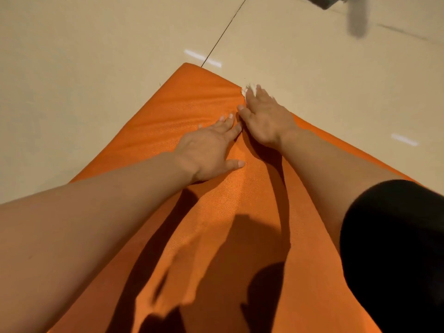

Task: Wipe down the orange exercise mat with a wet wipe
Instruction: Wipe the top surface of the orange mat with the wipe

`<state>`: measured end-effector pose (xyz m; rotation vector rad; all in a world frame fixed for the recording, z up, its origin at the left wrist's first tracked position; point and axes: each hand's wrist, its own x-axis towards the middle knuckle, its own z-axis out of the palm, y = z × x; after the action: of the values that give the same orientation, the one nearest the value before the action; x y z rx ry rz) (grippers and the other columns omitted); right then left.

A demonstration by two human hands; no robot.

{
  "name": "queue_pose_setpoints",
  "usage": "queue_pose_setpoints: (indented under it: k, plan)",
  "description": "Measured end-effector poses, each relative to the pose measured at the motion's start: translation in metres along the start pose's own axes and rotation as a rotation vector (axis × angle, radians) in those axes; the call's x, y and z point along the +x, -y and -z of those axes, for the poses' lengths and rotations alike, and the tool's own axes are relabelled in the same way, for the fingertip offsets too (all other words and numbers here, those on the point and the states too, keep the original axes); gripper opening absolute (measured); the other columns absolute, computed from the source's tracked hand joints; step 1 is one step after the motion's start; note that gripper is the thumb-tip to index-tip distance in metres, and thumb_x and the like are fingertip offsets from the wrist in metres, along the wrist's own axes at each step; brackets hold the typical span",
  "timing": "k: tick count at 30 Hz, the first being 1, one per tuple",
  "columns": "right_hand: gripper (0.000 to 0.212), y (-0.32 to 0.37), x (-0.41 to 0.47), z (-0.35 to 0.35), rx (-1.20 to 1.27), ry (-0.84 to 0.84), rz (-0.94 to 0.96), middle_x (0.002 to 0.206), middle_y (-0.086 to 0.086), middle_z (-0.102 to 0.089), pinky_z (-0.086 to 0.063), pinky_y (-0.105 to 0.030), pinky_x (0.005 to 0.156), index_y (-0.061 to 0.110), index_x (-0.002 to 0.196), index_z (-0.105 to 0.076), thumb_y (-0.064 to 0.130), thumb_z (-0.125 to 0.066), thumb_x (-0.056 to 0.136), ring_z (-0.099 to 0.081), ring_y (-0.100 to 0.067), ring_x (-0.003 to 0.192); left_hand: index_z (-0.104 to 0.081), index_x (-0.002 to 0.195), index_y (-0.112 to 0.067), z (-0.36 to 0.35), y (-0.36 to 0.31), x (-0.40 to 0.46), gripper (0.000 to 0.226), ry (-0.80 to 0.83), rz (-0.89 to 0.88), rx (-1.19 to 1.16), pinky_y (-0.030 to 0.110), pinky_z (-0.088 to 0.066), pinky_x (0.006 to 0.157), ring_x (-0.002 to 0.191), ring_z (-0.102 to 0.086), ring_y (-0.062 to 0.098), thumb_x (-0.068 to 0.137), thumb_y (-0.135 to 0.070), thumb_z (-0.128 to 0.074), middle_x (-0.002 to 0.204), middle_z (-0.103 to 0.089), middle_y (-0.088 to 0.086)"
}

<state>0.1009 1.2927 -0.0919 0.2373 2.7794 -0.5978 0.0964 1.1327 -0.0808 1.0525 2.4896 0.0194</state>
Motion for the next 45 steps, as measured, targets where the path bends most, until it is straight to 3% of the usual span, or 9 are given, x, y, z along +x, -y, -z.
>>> queue_pose_setpoints:
  k: [4, 7, 10, 16, 20, 24, 33, 39, 45]
  plan:
    - [0.061, -0.014, -0.051, -0.010, -0.088, -0.006, 0.073, 0.163, -0.004, 0.002, -0.003, -0.029, 0.120, 0.018, 0.156, -0.009, 0.045, -0.024, 0.103, 0.003, -0.015, 0.150, -0.026, 0.152, -0.025, -0.009, 0.020, -0.013, 0.067, -0.238, 0.010, -0.093, 0.030, -0.021, 0.115, 0.146, -0.014, 0.007, 0.094, -0.051, -0.049, 0.160, -0.017, -0.007]
    - [0.064, -0.016, -0.067, -0.013, -0.130, -0.025, 0.067, 0.163, -0.004, 0.002, -0.001, -0.029, 0.120, 0.017, 0.156, -0.011, 0.047, -0.026, 0.102, 0.004, -0.016, 0.150, -0.026, 0.152, -0.020, -0.028, 0.054, -0.024, 0.058, -0.377, 0.117, -0.123, 0.040, -0.004, 0.120, 0.148, -0.009, 0.017, 0.101, -0.045, -0.035, 0.159, -0.020, 0.001]
    - [0.062, 0.008, -0.029, -0.008, -0.080, -0.007, 0.083, 0.163, -0.006, 0.004, -0.002, -0.028, 0.118, 0.017, 0.156, -0.009, 0.045, -0.026, 0.104, 0.004, -0.016, 0.150, -0.010, 0.155, -0.021, -0.043, 0.061, -0.028, 0.064, -0.349, 0.140, -0.007, 0.044, 0.002, 0.121, 0.149, 0.002, 0.018, 0.099, -0.052, -0.012, 0.162, -0.005, 0.001]
    - [0.064, 0.044, 0.052, -0.011, -0.087, 0.030, 0.160, 0.163, -0.010, 0.005, 0.000, -0.033, 0.121, 0.013, 0.156, -0.007, 0.046, -0.024, 0.104, 0.004, -0.019, 0.150, -0.013, 0.155, -0.023, -0.044, 0.065, -0.026, 0.063, -0.380, 0.145, 0.009, 0.043, -0.002, 0.121, 0.149, 0.001, 0.016, 0.099, -0.052, -0.014, 0.162, -0.007, -0.001]
    - [0.070, 0.006, 0.004, -0.011, -0.129, -0.028, 0.216, 0.164, -0.004, -0.002, -0.004, -0.035, 0.122, 0.019, 0.156, -0.013, 0.058, -0.018, 0.098, 0.001, -0.016, 0.150, -0.013, 0.155, -0.023, -0.046, 0.068, -0.026, 0.062, -0.399, 0.141, 0.023, 0.042, -0.002, 0.121, 0.149, -0.001, 0.016, 0.100, -0.052, -0.016, 0.162, -0.008, -0.001]
    - [0.067, -0.015, -0.059, -0.008, -0.189, -0.056, 0.097, 0.163, -0.003, -0.004, 0.003, -0.027, 0.120, 0.019, 0.156, -0.015, 0.056, -0.019, 0.099, 0.002, -0.014, 0.150, -0.014, 0.155, -0.023, -0.047, 0.066, -0.023, 0.063, -0.415, 0.145, 0.003, 0.043, -0.002, 0.121, 0.149, -0.001, 0.015, 0.099, -0.052, -0.015, 0.161, -0.008, -0.001]
    - [0.063, 0.026, 0.011, -0.018, -0.084, -0.049, 0.096, 0.163, -0.009, 0.004, 0.009, -0.027, 0.117, 0.014, 0.156, -0.008, 0.045, -0.026, 0.104, 0.006, -0.016, 0.150, -0.009, 0.155, -0.025, -0.047, 0.067, -0.022, 0.066, -0.394, 0.164, 0.013, 0.042, 0.001, 0.121, 0.149, 0.003, 0.015, 0.097, -0.054, -0.010, 0.162, -0.004, -0.002]
    - [0.070, 0.007, -0.100, -0.036, -0.178, -0.061, 0.132, 0.162, -0.004, 0.003, 0.016, -0.021, 0.116, 0.016, 0.156, -0.010, 0.055, -0.012, 0.098, 0.011, -0.011, 0.148, -0.009, 0.155, -0.024, -0.048, 0.067, -0.022, 0.066, -0.406, 0.161, -0.003, 0.043, 0.000, 0.121, 0.149, 0.002, 0.015, 0.096, -0.055, -0.010, 0.162, -0.004, -0.001]
    - [0.061, 0.063, -0.015, -0.035, -0.156, 0.019, 0.177, 0.162, -0.008, 0.011, 0.010, -0.029, 0.118, 0.013, 0.155, -0.003, 0.044, -0.017, 0.105, 0.011, -0.017, 0.149, -0.010, 0.155, -0.020, -0.048, 0.063, -0.022, 0.067, -0.395, 0.164, -0.012, 0.042, 0.000, 0.121, 0.149, 0.002, 0.014, 0.096, -0.052, -0.009, 0.162, -0.004, -0.001]
